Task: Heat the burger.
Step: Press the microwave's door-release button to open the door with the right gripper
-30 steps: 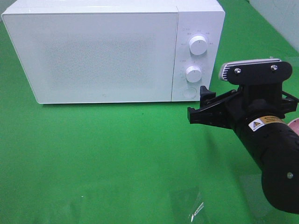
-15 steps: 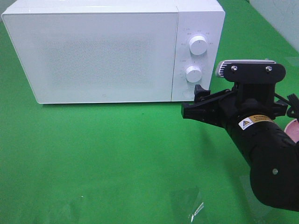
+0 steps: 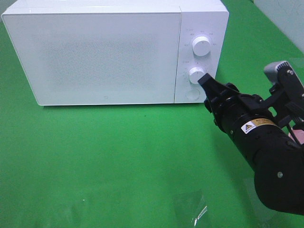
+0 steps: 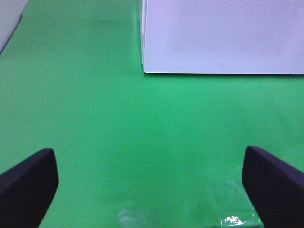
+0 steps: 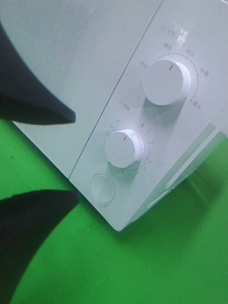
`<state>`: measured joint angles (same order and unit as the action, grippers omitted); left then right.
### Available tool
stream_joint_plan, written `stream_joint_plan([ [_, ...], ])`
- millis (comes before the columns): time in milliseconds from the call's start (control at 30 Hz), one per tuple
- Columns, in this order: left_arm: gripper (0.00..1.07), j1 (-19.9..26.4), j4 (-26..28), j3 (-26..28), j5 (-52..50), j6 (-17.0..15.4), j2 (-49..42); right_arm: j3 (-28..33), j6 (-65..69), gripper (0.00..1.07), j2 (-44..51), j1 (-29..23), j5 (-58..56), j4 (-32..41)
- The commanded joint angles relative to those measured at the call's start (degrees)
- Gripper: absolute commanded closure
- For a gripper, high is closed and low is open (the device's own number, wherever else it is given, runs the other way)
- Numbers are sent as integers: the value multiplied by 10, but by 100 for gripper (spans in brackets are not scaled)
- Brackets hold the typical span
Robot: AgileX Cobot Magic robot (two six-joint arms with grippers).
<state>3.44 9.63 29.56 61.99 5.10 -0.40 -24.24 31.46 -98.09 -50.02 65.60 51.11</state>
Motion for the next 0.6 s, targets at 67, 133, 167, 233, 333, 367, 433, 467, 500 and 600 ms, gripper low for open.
stream_joint_plan([
  [67, 9, -2, 3, -1, -6, -3, -11, -4, 179, 86, -1, -2, -11, -35],
  [133, 9, -2, 3, -1, -6, -3, -11, -4, 221, 90, -1, -2, -19, -40],
  [167, 9, -2, 3, -1, -6, -3, -11, -4, 241, 93, -1, -2, -23, -40],
  [233, 9, -2, 3, -1, -6, -3, -11, -4, 271, 98, -1, -2, -34, -40],
  [333, 9, -2, 3, -1, -6, -3, -11, -4, 303, 107, -1, -2, -53, -40],
  [367, 9, -2, 3, -1, -6, -3, -11, -4, 303, 107, -1, -2, -53, -40],
  [433, 9, -2, 3, -1, -6, -3, -11, -4, 313, 107, -1, -1, -70, -41],
  [467, 9, -2, 3, -1, -6, -3, -11, -4, 319, 107, -1, 0, -86, -42],
  [500, 9, -2, 3, -1, -6, -3, -11, -4, 319, 107, -1, 0, -86, -42],
  [600, 9, -2, 3, -1, -6, -3, -11, -4, 329, 107, -1, 0, -92, -42],
])
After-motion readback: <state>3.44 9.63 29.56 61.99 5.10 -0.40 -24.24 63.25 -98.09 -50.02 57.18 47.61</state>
